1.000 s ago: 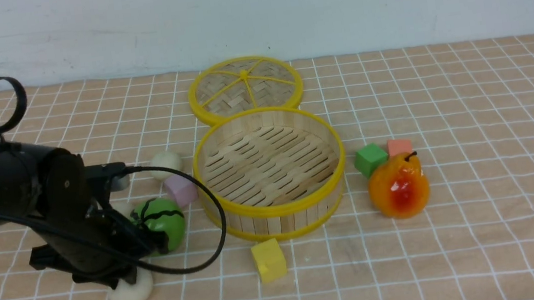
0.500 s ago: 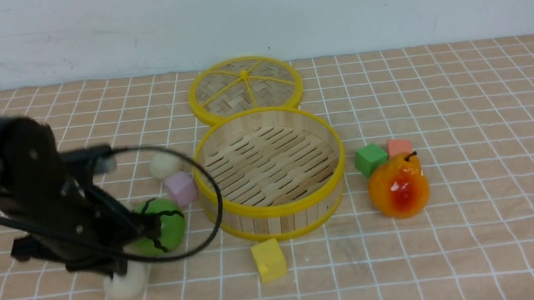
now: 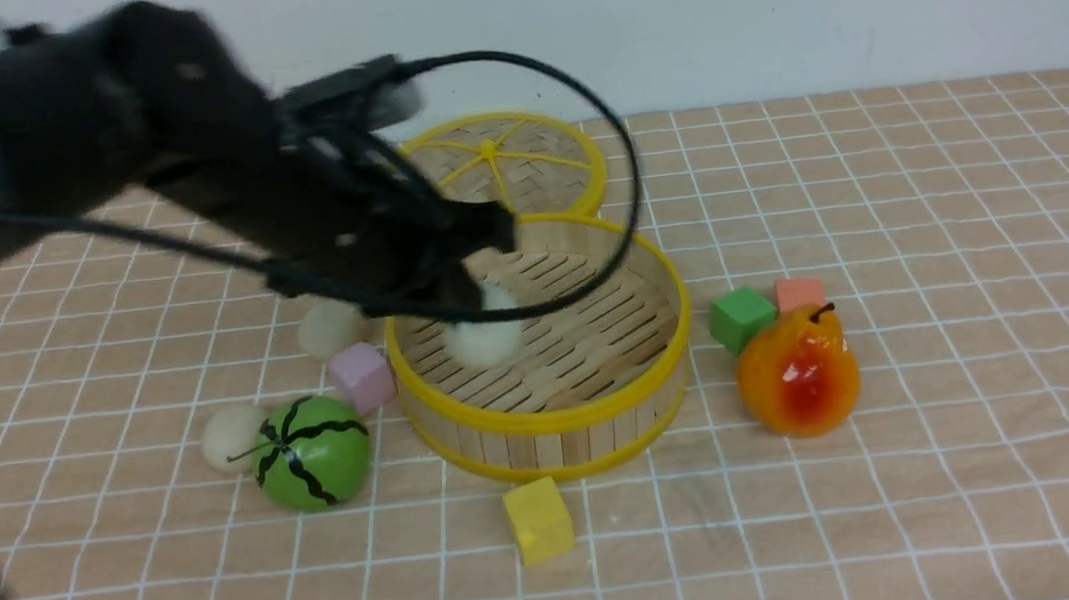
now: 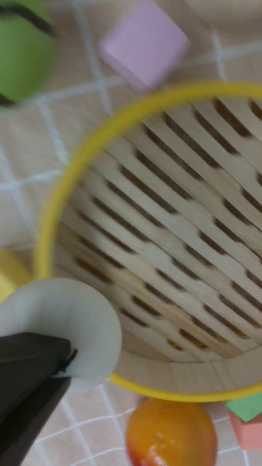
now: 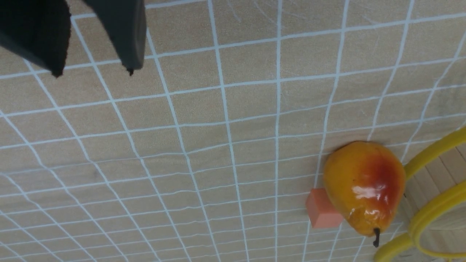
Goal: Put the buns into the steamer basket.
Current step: Use the left arm to put the steamed stuffed bun into the steamer, then use the left arm to grab a steamed stuffed bun
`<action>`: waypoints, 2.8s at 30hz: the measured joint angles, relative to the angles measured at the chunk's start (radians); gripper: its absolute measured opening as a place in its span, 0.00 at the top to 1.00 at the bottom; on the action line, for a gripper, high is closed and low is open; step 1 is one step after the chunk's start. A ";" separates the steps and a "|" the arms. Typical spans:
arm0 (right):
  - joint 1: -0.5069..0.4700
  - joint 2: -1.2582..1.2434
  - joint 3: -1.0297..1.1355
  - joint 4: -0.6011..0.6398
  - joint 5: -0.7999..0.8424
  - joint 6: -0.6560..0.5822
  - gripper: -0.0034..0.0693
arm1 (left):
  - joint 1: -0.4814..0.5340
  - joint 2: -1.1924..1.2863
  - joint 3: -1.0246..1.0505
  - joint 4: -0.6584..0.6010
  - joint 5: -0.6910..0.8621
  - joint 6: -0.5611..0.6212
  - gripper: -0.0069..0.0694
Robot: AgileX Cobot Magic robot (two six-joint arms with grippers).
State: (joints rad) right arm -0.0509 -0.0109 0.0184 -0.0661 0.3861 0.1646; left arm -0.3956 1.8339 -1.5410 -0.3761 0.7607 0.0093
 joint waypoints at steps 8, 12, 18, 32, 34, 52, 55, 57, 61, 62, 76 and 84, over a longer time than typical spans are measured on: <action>0.000 0.000 0.000 0.000 0.000 0.000 0.62 | -0.010 0.234 -0.145 0.007 -0.041 -0.029 0.90; 0.000 0.000 0.000 0.000 0.000 0.000 0.62 | -0.010 0.248 -0.148 0.008 -0.041 -0.033 0.85; 0.000 0.000 0.000 0.000 0.000 0.000 0.62 | -0.010 0.251 -0.153 0.009 -0.050 -0.033 0.62; 0.000 0.000 0.000 0.000 0.000 0.000 0.62 | -0.001 -0.050 -0.142 0.455 0.194 -0.172 0.26; 0.000 0.000 0.000 0.000 0.000 0.000 0.62 | 0.041 -0.114 -0.100 0.533 0.206 -0.250 0.28; 0.000 0.000 0.000 0.000 0.000 0.000 0.62 | 0.290 -0.033 0.209 0.410 -0.074 -0.339 0.59; 0.000 0.000 0.000 0.000 0.000 0.000 0.62 | 0.290 0.025 0.209 0.409 -0.095 -0.345 0.58; 0.000 0.000 0.000 0.000 0.000 0.000 0.62 | 0.290 0.055 0.209 0.404 -0.116 -0.347 0.58; 0.000 0.000 0.000 0.000 0.000 0.000 0.62 | 0.290 0.090 0.209 0.376 -0.153 -0.347 0.58; 0.000 0.000 0.000 0.000 0.000 0.000 0.62 | 0.290 0.091 0.209 0.376 -0.154 -0.347 0.58; 0.000 0.000 0.000 0.000 0.000 0.000 0.62 | 0.290 0.111 0.204 0.365 -0.157 -0.329 0.86; 0.000 0.000 0.000 0.000 0.000 0.000 0.62 | 0.289 0.065 0.107 0.359 -0.025 -0.272 0.93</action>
State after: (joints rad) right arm -0.0509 -0.0109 0.0184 -0.0661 0.3861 0.1646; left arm -0.1069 1.8989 -1.4344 -0.0173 0.7357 -0.2628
